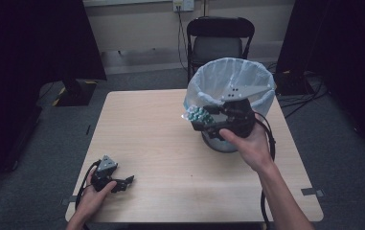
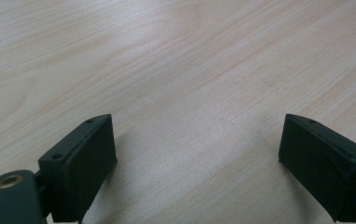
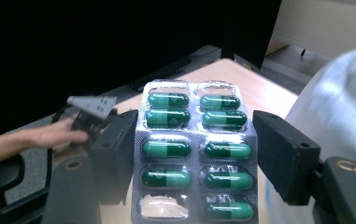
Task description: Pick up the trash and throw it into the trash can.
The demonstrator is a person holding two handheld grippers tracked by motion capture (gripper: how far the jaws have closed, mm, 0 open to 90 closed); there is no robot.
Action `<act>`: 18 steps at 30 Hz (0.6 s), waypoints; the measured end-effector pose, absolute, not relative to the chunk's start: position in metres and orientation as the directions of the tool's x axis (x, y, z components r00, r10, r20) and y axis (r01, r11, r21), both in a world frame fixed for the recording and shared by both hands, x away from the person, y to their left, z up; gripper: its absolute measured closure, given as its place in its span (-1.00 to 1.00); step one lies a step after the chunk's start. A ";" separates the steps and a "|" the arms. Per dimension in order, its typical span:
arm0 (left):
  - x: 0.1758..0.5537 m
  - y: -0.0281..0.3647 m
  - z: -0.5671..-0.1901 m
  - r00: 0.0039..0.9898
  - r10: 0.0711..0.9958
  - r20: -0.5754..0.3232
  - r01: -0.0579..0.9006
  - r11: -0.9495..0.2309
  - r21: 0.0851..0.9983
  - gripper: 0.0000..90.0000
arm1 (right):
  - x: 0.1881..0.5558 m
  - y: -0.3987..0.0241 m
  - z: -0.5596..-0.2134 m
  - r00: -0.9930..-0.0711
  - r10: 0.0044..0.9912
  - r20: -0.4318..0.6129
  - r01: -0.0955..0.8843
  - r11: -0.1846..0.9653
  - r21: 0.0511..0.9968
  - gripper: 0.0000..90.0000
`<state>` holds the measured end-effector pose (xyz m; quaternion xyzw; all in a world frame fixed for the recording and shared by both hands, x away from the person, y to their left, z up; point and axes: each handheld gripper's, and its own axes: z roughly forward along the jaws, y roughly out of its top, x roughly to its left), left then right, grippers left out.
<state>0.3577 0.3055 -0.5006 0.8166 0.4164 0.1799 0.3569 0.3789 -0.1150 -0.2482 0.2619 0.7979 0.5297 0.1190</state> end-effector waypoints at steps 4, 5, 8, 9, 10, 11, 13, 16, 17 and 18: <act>0.358 0.305 -0.501 0.588 0.809 -0.003 0.552 -0.398 0.733 -0.77 | 0.396 -0.117 -0.234 -0.821 0.564 0.084 0.297 0.298 0.907 -0.25; 0.358 0.305 -0.501 0.588 0.809 -0.003 0.552 -0.398 0.733 -0.77 | 0.400 -0.118 -0.231 -0.816 0.572 0.082 0.300 0.297 0.907 -0.25; 0.358 0.306 -0.501 0.588 0.808 -0.004 0.552 -0.398 0.733 -0.77 | 0.415 -0.125 -0.224 -0.799 0.594 0.091 0.311 0.280 0.908 -0.25; 0.358 0.306 -0.501 0.589 0.808 -0.003 0.551 -0.399 0.733 -0.77 | 0.420 -0.127 -0.223 -0.793 0.603 0.091 0.313 0.275 0.909 -0.25; 0.358 0.306 -0.501 0.589 0.808 -0.003 0.551 -0.399 0.733 -0.77 | 0.423 -0.129 -0.222 -0.787 0.611 0.091 0.315 0.271 0.910 -0.25; 0.358 0.306 -0.501 0.589 0.808 -0.003 0.552 -0.399 0.733 -0.77 | 0.423 -0.129 -0.222 -0.787 0.611 0.091 0.315 0.271 0.910 -0.25; 0.358 0.306 -0.501 0.589 0.808 -0.003 0.552 -0.399 0.733 -0.77 | 0.437 -0.135 -0.219 -0.765 0.637 0.093 0.331 0.265 0.906 -0.25; 0.358 0.306 -0.501 0.589 0.808 -0.003 0.552 -0.399 0.733 -0.77 | 0.449 -0.142 -0.219 -0.746 0.657 0.112 0.351 0.244 0.904 -0.25; 0.358 0.306 -0.501 0.589 0.808 -0.003 0.552 -0.399 0.733 -0.77 | 0.453 -0.143 -0.219 -0.737 0.666 0.113 0.358 0.243 0.901 -0.25; 0.358 0.306 -0.501 0.589 0.808 -0.003 0.552 -0.399 0.733 -0.77 | 0.453 -0.143 -0.219 -0.737 0.666 0.113 0.358 0.243 0.901 -0.25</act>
